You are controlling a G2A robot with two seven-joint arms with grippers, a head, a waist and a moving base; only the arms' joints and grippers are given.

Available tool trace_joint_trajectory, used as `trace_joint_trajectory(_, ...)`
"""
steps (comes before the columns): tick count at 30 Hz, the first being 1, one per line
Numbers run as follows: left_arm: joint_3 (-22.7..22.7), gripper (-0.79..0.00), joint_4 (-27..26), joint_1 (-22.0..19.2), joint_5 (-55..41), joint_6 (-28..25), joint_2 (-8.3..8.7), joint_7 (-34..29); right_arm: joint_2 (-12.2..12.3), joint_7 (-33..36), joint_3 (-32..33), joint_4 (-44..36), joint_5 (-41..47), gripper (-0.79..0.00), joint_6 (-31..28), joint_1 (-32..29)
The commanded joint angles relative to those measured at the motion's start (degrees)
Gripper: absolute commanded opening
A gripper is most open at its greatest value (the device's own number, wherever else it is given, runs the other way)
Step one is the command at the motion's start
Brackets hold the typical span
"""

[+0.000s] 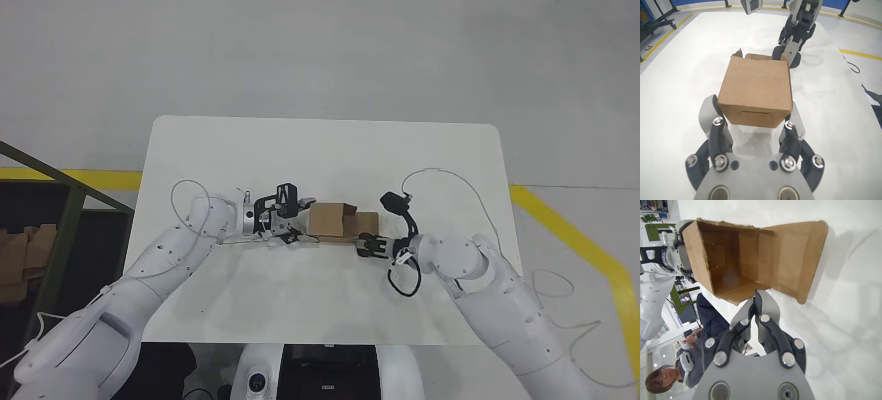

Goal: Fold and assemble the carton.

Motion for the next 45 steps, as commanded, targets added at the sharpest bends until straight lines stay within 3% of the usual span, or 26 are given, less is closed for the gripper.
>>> trace_joint_trajectory(1, -0.1, -0.212, -0.2, 0.1, 0.1, 0.0, 0.0, 0.0, -0.1, -0.4, -0.1, 0.1, 0.3, -0.785, -0.3, 0.1)
trace_joint_trajectory(16, -0.6, -0.194, -0.9, 0.4, 1.0, -0.5, 0.13, 0.3, -1.2, -2.8, -2.4, 3.3, 2.1, -0.785, -4.4, 3.0)
trace_joint_trajectory(25, -0.6, -0.151, -1.2, 0.5, 1.7, -0.8, 0.14, 0.4, -2.7, -2.9, -5.9, 8.5, 4.6, -0.785, -9.3, 6.8)
trace_joint_trajectory(32, -0.6, -0.16, -1.4, 0.5, 2.0, -1.0, 0.06, 0.3, -3.8, -3.4, -7.5, 13.0, 6.8, -0.785, -12.6, 9.3)
trace_joint_trajectory(45, -0.7, -0.16, -1.1, 0.5, 1.9, -0.9, -0.06, 0.0, -1.3, -2.2, 0.9, 9.2, 6.8, -0.785, -14.7, 4.3)
